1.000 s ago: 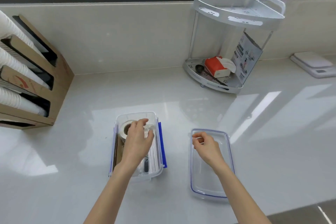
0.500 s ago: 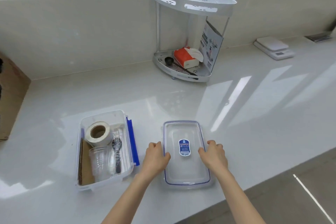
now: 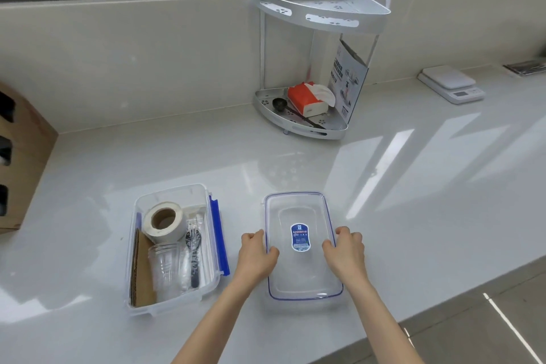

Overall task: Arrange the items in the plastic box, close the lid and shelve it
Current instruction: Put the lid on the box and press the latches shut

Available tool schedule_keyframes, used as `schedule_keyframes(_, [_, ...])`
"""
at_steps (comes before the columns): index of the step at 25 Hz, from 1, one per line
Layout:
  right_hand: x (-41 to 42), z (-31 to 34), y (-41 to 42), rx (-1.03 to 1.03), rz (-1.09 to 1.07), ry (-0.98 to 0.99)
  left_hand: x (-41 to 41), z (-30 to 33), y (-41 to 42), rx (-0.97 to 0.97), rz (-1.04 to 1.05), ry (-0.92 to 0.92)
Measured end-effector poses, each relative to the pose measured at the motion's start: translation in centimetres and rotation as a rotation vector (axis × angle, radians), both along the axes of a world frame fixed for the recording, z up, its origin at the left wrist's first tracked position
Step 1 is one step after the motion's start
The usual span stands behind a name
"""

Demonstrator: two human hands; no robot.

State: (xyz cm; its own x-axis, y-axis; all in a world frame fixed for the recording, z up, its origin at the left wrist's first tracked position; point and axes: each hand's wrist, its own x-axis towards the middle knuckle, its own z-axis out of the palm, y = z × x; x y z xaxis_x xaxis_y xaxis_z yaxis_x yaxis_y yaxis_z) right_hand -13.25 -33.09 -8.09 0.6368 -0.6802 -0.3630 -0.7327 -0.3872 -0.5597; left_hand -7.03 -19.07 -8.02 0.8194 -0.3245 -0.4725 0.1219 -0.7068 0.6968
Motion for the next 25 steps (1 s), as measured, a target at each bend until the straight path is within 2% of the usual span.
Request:
schedule_keyframes(5, [1.8,2.4,0.7,-0.009,0.003,-0.167,1.5,3.4,1.6,-0.182,0.140,-0.156])
schedule_keyframes(10, [4.4,4.5,3.8,0.027,0.084,-0.296,3.0,5.4,5.2,-0.237,0.286,-0.281])
schedule_keyframes(18, [7.1,4.8,10.9,0.100,0.307,-0.282,3.2,5.7,13.5,-0.214,0.490,-0.315])
schedule_keyframes(25, [7.5,3.5,14.6,0.157,0.396,-0.201,3.2,4.1,17.6,-0.101,0.541,-0.218])
